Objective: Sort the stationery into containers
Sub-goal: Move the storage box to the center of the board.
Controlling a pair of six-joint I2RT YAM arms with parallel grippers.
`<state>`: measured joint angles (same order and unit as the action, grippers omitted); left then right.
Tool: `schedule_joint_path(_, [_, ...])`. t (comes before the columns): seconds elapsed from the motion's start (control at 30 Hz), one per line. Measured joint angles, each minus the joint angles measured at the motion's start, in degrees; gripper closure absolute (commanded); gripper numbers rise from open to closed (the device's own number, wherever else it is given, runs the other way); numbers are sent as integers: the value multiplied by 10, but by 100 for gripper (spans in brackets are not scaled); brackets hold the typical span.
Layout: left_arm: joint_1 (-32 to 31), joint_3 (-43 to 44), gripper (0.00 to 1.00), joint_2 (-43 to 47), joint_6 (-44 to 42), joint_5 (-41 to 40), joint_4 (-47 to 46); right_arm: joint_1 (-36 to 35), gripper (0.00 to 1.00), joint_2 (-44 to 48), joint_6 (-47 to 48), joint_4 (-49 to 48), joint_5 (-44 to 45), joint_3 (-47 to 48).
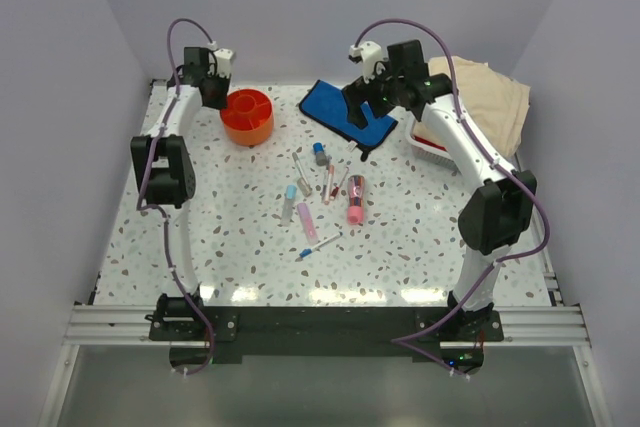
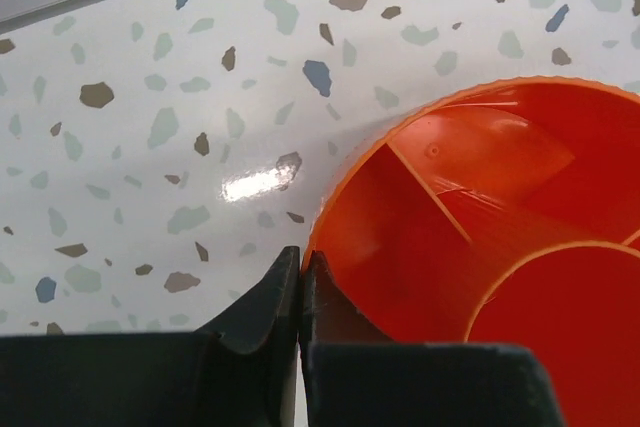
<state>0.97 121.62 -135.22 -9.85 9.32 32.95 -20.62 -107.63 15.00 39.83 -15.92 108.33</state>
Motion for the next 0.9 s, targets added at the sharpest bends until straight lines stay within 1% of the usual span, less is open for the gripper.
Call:
schedule_joint_path(0.13, [-5,-5,100,4,-16,17,9,0,4,0,1,0,2,-10])
schedule_joint_path(0.23, [-5,-30,100,21,-30,35,16,0,3,0,7,0,1,-20])
schedule_joint_path(0.37, [-5,-76,100,57,-54,66,56,0,3,0,26,5,-7,-32])
schedule_joint_path(0.47, [-5,-123,100,93,-73,89,80,0,3,0,44,17,-28,-38])
schedule_joint_path(0.57, [-7,-191,100,140,-85,110,101,0,3,0,54,29,-44,-45])
schedule_joint_path(0.67, [-15,-239,100,172,-90,122,108,0,4,0,53,35,-56,-52])
schedule_joint_path(0.77, [-24,-297,100,210,-87,132,104,-3,4,0,39,38,-63,-60])
schedule_joint_path(0.87, [-33,-351,100,250,-80,136,104,-11,4,6,16,34,-56,-89])
schedule_joint_path(0.9, [-35,-362,96,259,-77,135,104,-17,5,10,6,31,-49,-103])
